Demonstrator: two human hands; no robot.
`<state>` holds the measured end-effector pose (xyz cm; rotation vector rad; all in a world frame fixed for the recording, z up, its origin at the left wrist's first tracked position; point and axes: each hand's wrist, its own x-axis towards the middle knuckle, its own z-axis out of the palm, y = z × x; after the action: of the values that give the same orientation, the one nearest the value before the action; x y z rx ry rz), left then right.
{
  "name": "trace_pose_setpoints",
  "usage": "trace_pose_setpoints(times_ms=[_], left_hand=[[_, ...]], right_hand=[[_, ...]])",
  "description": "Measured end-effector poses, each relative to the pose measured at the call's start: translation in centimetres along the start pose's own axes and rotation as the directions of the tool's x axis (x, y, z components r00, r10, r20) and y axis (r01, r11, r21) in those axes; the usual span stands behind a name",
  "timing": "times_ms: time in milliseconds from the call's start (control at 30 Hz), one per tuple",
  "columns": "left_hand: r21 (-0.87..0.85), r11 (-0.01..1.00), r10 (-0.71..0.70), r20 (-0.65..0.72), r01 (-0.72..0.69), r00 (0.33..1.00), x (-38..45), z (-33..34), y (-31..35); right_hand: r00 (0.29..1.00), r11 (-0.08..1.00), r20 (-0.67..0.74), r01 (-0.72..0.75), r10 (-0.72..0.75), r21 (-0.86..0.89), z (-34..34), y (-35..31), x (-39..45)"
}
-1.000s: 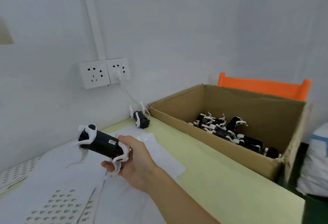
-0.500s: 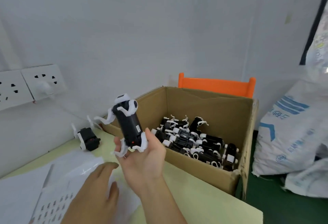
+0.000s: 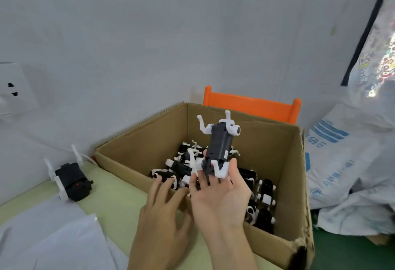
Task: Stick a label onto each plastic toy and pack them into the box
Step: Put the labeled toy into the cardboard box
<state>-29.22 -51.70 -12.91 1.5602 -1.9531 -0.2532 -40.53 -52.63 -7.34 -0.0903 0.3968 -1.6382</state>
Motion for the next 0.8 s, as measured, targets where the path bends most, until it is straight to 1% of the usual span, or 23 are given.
trace_pose_setpoints(times_ms=[67, 133, 167, 233, 300, 400, 433, 500, 567, 600, 633, 700, 733, 767, 800], left_hand=[[0.030, 1.000, 0.001, 0.002, -0.001, 1.000, 0.1, 0.1, 0.1], [0.053, 0.999, 0.002, 0.011, -0.002, 1.000, 0.1, 0.1, 0.1], [0.057, 0.998, 0.004, 0.000, -0.004, 1.000, 0.1, 0.2, 0.0], [0.048, 0.999, 0.004, -0.015, -0.003, 1.000, 0.1, 0.3, -0.1], [0.043, 0.999, 0.007, -0.018, -0.006, 1.000, 0.0, 0.4, -0.1], [0.058, 0.998, 0.016, -0.032, -0.014, 0.999, 0.0, 0.5, 0.2], [0.068, 0.998, 0.020, -0.041, -0.017, 0.999, 0.0, 0.6, 0.2], [0.092, 0.995, 0.034, -0.058, -0.029, 0.998, 0.0, 0.8, 0.1], [0.103, 0.994, 0.047, -0.063, -0.040, 0.997, 0.0, 1.0, 0.0], [0.108, 0.993, 0.058, -0.066, -0.051, 0.996, 0.1, 0.9, 0.1], [0.108, 0.992, 0.074, -0.066, -0.066, 0.995, 0.3, 0.7, 0.1], [0.109, 0.987, 0.123, -0.081, -0.114, 0.989, 0.6, 0.6, 0.1], [0.124, 0.983, 0.149, -0.094, -0.137, 0.984, 0.8, 0.7, 0.1], [0.140, 0.978, 0.172, -0.106, -0.157, 0.979, 0.9, 0.7, 0.1], [0.147, 0.975, 0.183, -0.115, -0.166, 0.976, 0.9, 0.7, 0.1]], right_hand=[[0.999, 0.998, 0.029, 0.027, -0.026, -0.064, 0.3, -1.0, 0.4], [0.997, 0.968, 0.050, 0.074, -0.064, -0.241, 0.5, -2.7, 1.3], [0.995, 0.931, 0.056, 0.097, -0.083, -0.353, 0.8, -3.8, 2.1], [0.992, 0.831, 0.087, 0.123, -0.090, -0.542, 1.4, -6.4, 3.8], [0.993, 0.716, 0.087, 0.114, -0.074, -0.688, 1.7, -9.0, 6.1], [1.000, 0.514, -0.004, 0.011, -0.029, -0.858, 1.3, -12.4, 10.4], [0.999, 0.430, -0.038, -0.035, 0.001, -0.902, 1.1, -13.2, 11.8], [0.995, 0.215, -0.090, -0.095, 0.034, -0.972, 0.1, -13.9, 14.5], [0.996, -0.042, -0.083, -0.083, -0.017, -0.996, -1.5, -14.1, 17.1], [0.997, -0.181, -0.063, -0.069, -0.039, -0.981, -2.4, -14.1, 18.2], [0.998, -0.335, -0.047, -0.056, -0.036, -0.940, -3.3, -14.1, 19.1], [0.999, -0.655, -0.043, -0.023, 0.015, -0.755, -4.5, -14.2, 20.7], [0.998, -0.768, -0.046, -0.003, 0.035, -0.641, -5.0, -14.3, 21.2], [0.998, -0.840, -0.041, 0.015, 0.045, -0.543, -5.3, -14.2, 21.8], [0.998, -0.885, -0.039, 0.026, 0.050, -0.465, -5.7, -14.0, 22.3]])
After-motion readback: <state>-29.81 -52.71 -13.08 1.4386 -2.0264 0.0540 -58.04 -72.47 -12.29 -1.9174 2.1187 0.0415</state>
